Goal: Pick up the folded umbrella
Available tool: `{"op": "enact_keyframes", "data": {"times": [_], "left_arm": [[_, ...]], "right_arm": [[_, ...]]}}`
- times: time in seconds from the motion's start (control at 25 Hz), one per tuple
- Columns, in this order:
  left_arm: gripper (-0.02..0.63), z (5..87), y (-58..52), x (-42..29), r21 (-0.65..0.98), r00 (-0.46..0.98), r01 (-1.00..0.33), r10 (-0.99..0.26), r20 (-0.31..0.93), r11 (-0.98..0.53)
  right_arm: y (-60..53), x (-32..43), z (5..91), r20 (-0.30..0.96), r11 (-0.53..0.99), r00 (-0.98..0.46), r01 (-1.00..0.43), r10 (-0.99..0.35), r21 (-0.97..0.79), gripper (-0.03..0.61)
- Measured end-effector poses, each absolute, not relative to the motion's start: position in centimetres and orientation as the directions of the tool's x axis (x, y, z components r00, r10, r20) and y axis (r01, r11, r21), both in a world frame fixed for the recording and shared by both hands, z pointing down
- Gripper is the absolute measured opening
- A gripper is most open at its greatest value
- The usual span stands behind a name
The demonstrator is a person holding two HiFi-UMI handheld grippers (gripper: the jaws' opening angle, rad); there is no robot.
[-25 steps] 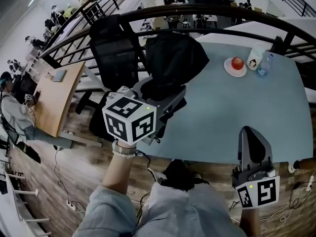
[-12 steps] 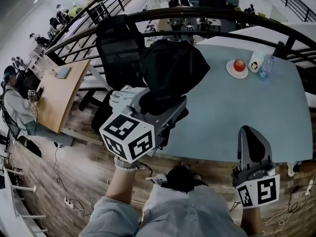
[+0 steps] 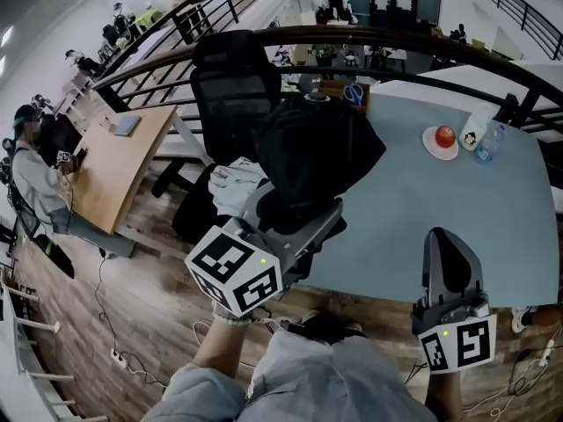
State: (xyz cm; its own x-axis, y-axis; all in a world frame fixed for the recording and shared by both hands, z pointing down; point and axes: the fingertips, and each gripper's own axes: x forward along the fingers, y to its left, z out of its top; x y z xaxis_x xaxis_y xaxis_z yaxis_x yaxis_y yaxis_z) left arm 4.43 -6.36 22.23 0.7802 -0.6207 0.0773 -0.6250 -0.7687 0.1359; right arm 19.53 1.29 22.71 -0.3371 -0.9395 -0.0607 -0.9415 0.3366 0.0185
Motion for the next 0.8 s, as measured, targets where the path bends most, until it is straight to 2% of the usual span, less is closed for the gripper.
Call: {"op": "enact_keyframes", "data": {"times": [0.8], "left_arm": [[0.281, 25.2, -5.5, -2.3, 0.160, 0.756, -0.654, -0.648, 0.099, -0.739]], "right_arm": [[-2.8, 11.6, 22.0, -0.061, 0.421, -0.420, -0.907, -0.905, 0.009, -0.002]]}}
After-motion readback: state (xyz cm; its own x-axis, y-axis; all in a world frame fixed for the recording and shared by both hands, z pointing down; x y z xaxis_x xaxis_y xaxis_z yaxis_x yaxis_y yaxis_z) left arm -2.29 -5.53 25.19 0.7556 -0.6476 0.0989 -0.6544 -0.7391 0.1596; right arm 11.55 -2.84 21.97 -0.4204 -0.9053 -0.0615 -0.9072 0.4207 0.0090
